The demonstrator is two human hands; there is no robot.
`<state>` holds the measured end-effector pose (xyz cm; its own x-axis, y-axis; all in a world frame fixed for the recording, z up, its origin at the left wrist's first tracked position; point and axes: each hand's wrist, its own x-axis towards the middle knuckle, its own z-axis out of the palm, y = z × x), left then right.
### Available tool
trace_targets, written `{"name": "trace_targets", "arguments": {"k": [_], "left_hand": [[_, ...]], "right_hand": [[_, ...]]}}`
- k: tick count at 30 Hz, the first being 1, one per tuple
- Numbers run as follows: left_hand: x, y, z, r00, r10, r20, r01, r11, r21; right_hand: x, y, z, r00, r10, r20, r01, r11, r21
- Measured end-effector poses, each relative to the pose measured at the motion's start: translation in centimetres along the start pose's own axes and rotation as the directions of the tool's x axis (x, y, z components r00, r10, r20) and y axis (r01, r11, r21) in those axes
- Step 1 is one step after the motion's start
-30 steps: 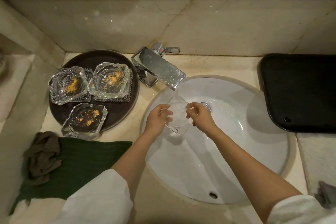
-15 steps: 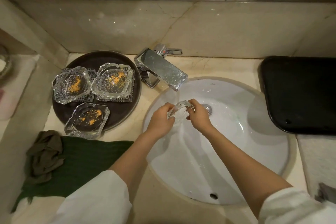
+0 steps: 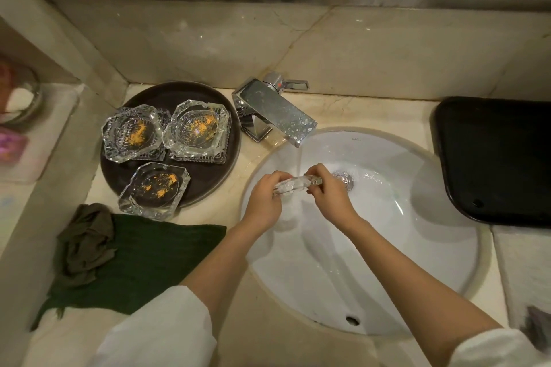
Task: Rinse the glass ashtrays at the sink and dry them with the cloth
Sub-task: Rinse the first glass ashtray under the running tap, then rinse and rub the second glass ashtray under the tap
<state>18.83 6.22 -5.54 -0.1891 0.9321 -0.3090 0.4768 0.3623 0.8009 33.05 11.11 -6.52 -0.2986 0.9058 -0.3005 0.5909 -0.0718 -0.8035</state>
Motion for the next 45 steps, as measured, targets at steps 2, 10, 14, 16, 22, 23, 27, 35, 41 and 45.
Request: {"name": "trace_targets", "arguments": {"k": [2,10,14,16,22,23,27,35,41,45], "left_hand": [[-0.3,0.0,-0.2,0.999,0.024,-0.025,-0.023,1.0,0.007],[-1.5,0.5,-2.3,0.978,-0.209,0.022,0.206,0.933,-0.295],[-3.0,0.6,-4.4,0.961,-0.264,-0.08,0.24,0.942,-0.234],[-4.5,-0.3,-6.0,0.963,-0.222,-0.155,0.223,0.975,-0.011],[-9.9,-4.5,-10.1,0.892,-0.335,-0.303,0.405,0.891,0.207],[-10.5,-5.0,-10.7,0.871,-0.363,-0.33,0.44,0.875,0.199],[-12.0,-6.8,-12.3,0.82,-0.422,-0.387,0.516,0.837,0.181],[-12.6,-8.4,-13.4,0.794,-0.44,-0.42,0.569,0.781,0.258],[-11.5,-6.7,-13.8,0.85,-0.179,-0.496,0.372,0.87,0.323],[-7.9,-3.8,-14.4,0.851,-0.024,-0.525,0.116,0.983,0.142]], "right_hand": [[-0.3,-0.4,0.0,1.0,-0.015,0.002,0.015,1.0,-0.008],[-0.8,-1.7,-0.9,0.997,0.059,0.041,-0.061,0.996,0.061],[-1.7,-3.5,0.0,0.995,0.045,0.086,-0.049,0.998,0.045],[-2.1,-4.9,1.1,0.99,0.004,0.144,0.004,0.998,-0.059],[-3.6,-8.6,7.2,0.932,-0.008,0.363,0.102,0.965,-0.241],[-3.8,-9.1,8.2,0.924,0.007,0.383,0.099,0.962,-0.255],[-4.8,-10.2,11.0,0.906,0.036,0.423,0.078,0.965,-0.249],[-5.0,-10.6,12.6,0.895,0.088,0.437,0.019,0.972,-0.233],[-3.9,-12.4,10.3,0.927,-0.019,0.375,0.18,0.899,-0.4],[-0.5,-13.7,7.6,0.993,-0.065,0.096,0.072,0.995,-0.068]]}}
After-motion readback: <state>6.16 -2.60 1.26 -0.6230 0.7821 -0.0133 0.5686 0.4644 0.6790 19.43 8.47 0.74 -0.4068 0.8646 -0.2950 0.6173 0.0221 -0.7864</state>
